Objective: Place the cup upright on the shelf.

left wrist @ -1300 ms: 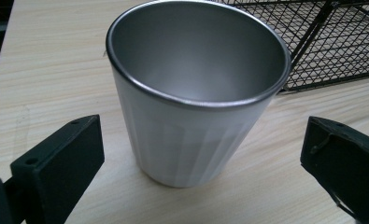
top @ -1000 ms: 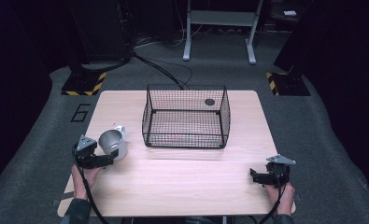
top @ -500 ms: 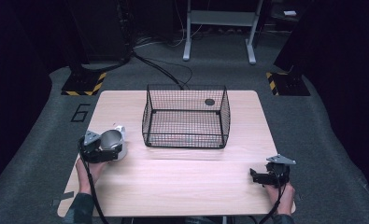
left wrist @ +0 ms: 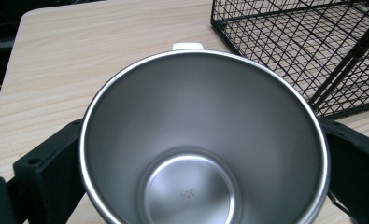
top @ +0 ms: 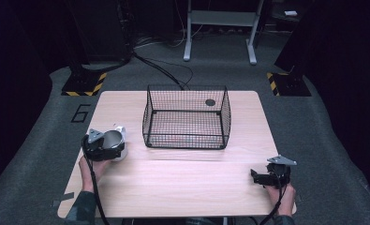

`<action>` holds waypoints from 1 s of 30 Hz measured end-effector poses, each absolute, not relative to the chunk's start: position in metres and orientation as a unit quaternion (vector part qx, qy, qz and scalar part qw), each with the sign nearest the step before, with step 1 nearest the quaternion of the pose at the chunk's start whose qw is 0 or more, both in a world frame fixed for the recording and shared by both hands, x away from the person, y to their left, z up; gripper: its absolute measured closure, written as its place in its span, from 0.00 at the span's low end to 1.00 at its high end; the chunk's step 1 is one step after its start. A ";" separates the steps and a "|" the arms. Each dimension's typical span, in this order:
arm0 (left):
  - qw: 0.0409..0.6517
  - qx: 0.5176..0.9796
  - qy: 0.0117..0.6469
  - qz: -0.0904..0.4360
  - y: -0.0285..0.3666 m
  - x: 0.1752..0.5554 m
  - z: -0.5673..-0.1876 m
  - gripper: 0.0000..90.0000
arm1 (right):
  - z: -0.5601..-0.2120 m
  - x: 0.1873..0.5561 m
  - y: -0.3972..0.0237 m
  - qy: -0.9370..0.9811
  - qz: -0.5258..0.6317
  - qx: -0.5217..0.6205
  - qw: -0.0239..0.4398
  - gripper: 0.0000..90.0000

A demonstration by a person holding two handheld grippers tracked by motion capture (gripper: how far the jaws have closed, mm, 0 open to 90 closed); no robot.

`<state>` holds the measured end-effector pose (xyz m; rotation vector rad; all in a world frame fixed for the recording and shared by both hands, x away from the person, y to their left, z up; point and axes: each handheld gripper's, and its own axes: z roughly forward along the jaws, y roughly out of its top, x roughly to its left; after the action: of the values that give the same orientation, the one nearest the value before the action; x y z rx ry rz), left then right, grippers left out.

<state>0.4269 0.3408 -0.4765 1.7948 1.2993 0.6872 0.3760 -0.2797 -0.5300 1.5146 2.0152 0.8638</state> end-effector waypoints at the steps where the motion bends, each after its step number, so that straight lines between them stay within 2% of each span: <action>1: 0.399 0.710 0.514 0.271 0.341 0.427 -0.476 0.01 | -0.530 0.376 -0.280 0.735 0.315 0.552 0.236 0.02; 13: 0.398 0.706 0.517 0.276 0.341 0.427 -0.477 0.06 | -0.530 0.376 -0.279 0.733 0.317 0.553 0.237 0.02; 30: 0.414 0.706 0.505 0.273 0.343 0.420 -0.472 0.07 | -0.530 0.376 -0.279 0.733 0.316 0.554 0.236 0.02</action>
<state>0.4200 0.3431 -0.4723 1.7754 1.2684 0.6857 0.3759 -0.2794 -0.5299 1.5181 2.0107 0.8671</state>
